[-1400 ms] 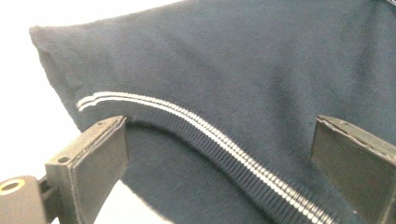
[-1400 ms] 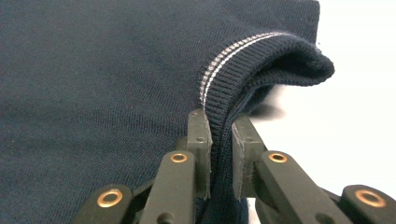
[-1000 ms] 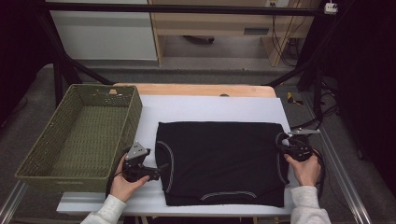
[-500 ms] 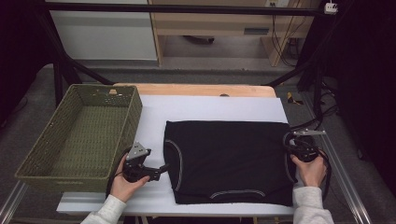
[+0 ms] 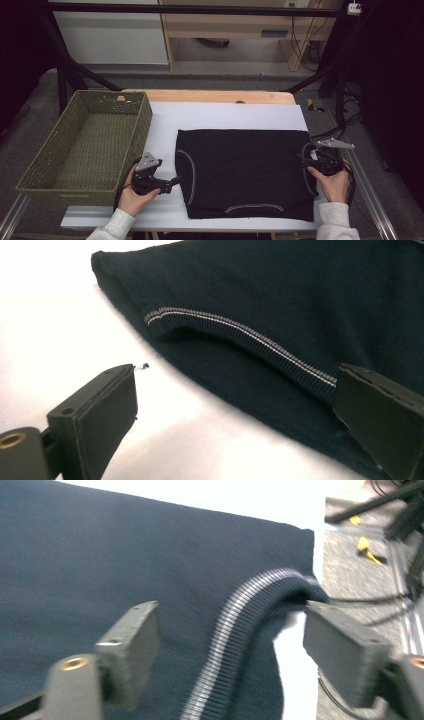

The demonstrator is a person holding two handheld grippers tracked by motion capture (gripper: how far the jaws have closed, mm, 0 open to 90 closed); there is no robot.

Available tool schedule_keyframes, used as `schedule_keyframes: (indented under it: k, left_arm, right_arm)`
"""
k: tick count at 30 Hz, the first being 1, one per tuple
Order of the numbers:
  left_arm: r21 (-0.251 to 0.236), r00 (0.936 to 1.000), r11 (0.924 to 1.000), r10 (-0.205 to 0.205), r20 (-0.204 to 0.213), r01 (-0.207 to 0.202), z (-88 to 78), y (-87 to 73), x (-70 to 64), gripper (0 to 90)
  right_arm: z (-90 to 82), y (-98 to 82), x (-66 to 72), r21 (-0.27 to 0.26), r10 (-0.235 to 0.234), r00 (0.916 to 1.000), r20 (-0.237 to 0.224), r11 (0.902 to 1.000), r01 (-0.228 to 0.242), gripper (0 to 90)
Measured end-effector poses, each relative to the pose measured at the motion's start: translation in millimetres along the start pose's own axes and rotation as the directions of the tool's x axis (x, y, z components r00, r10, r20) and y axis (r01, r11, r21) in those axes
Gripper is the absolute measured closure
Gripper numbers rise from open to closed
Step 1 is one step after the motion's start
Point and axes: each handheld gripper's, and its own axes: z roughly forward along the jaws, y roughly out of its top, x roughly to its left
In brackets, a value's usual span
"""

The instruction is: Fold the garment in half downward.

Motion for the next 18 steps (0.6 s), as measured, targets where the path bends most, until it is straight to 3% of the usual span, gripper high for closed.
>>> schedule_keyframes:
  k: [6,9,18]
  left_arm:
    - [-0.003,1.0000,1.0000,0.004,0.001,-0.004,-1.0,1.7,0.5,3.5]
    - [-0.001,1.0000,1.0000,0.001,0.002,-0.001,-0.9,2.4,1.1,3.4]
    - [0.003,0.9999,1.0000,0.001,0.014,-0.001,-0.6,5.5,1.4,3.4]
  right_arm:
    - [-6.4,11.7,23.8,-0.048,-0.011,0.9926,-0.121,0.9988,0.005,9.9]
    - [-6.3,18.1,43.0,-0.075,-0.029,0.9795,-0.199,0.9971,0.014,9.8]
    - [-0.9,19.5,86.5,-0.098,-0.085,0.9515,-0.296,0.9935,0.058,8.5]
